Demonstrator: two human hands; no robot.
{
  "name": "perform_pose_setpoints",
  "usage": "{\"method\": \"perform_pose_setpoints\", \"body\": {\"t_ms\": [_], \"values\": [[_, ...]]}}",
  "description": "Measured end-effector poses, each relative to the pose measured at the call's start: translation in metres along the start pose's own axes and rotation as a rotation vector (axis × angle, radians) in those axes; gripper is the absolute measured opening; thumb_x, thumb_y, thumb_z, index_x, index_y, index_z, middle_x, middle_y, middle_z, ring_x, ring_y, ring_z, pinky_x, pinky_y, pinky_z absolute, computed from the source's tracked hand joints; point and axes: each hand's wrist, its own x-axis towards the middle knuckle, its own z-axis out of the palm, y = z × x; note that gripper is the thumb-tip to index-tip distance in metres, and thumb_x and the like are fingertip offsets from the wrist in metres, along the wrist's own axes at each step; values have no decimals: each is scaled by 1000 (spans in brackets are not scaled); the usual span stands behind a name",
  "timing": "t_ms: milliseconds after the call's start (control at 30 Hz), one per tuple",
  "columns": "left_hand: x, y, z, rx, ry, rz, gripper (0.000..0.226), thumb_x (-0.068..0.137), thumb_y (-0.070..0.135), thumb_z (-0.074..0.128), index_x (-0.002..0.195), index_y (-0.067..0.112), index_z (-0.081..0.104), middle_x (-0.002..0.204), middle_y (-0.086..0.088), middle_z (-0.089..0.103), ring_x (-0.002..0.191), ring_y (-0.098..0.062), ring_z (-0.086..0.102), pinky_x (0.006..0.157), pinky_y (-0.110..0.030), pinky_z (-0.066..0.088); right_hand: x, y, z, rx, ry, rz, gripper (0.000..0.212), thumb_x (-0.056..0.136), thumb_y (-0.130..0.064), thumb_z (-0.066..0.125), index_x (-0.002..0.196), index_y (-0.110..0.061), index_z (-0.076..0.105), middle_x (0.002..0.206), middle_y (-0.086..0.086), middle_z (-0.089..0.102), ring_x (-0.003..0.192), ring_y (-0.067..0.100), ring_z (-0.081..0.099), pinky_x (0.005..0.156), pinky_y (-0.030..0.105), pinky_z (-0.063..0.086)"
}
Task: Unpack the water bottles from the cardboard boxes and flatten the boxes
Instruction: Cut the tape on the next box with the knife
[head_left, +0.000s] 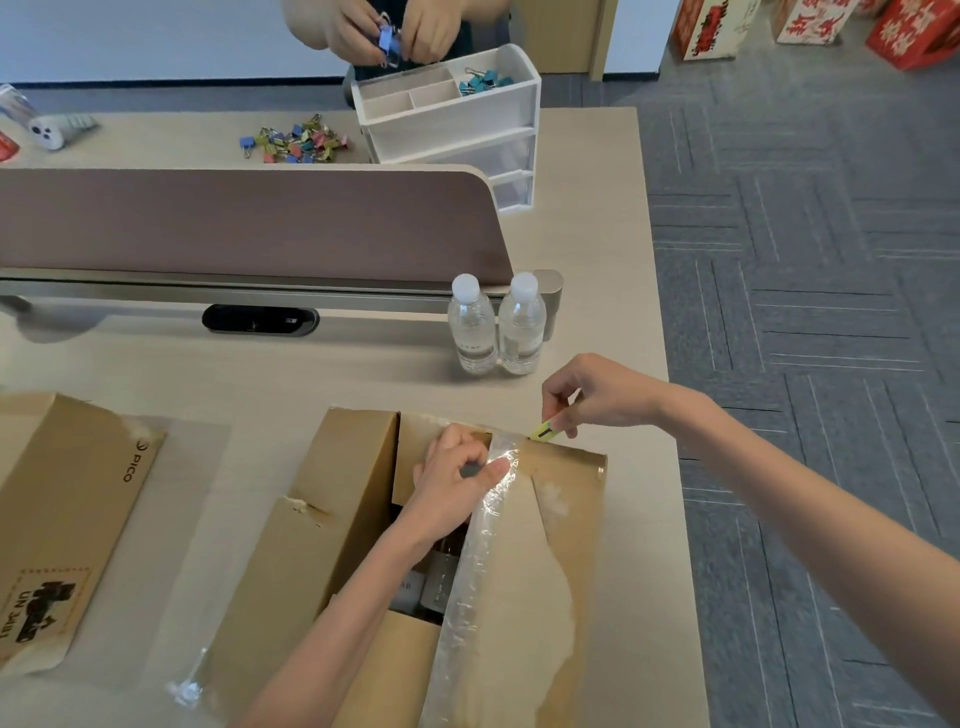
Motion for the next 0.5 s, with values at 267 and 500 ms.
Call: {"method": "perform_pose_setpoints", "body": {"t_ms": [267,500], "values": [[-3,8,-13,-183,-114,-57,39,90,36,68,59,30,44,92,10,43,93,-6,44,97,-30,32,-20,22,-4,397,426,51,7,88,3,60,93,1,65,75,18,65,44,3,40,43,17,30],[-3,3,-8,-85,-58,22,41,70,71,56,58,33,45,77,27,40,94,-11,43,110,-50,29,-38,79,74,287,805,270,17,85,-4,54,95,-18,55,85,0,65,77,20,65,71,38,47]]}}
